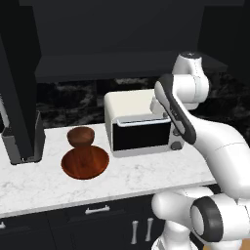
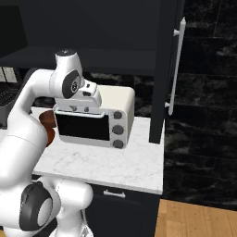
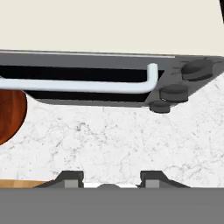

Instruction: Pick up the bowls on the counter and stack them on top of one another in the open cabinet. Place the smaller bowl on top of the larger bowl.

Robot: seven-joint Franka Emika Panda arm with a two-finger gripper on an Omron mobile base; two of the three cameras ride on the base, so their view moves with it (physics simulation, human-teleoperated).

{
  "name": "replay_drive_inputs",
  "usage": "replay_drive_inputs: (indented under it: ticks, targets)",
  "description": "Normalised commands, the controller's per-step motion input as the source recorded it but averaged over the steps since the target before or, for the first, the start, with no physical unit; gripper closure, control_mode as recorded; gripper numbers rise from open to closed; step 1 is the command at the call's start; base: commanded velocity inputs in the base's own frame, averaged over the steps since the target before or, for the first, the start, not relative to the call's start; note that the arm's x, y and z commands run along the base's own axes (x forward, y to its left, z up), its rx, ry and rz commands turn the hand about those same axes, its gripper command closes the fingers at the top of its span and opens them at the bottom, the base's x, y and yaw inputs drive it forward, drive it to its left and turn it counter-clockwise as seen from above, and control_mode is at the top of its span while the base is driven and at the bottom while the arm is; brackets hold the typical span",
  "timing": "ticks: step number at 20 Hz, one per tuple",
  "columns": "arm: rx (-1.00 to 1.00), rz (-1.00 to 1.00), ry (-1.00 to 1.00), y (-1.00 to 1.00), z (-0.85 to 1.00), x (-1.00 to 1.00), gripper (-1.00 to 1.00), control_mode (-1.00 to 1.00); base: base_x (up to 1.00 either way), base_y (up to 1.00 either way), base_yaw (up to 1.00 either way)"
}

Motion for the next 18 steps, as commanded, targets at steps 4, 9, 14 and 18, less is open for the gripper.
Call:
replay_drive_inputs:
  ticks: [4,9,14,18]
  targets:
    - [0.0,0.01,-0.04,0.05,0.0,-0.18,-1.0,-1.0,0.0,0.0,0.0]
    - [-0.09,0.12,-0.06,0.49,-0.03,-0.6,-1.0,-1.0,0.0,0.0,0.0]
    - [-0.08,0.1,0.0,0.98,-0.01,-0.33,-1.0,-1.0,0.0,0.0,0.0]
    - [-0.03,0.08,0.0,0.93,-0.17,-0.19,-1.0,-1.0,0.0,0.0,0.0]
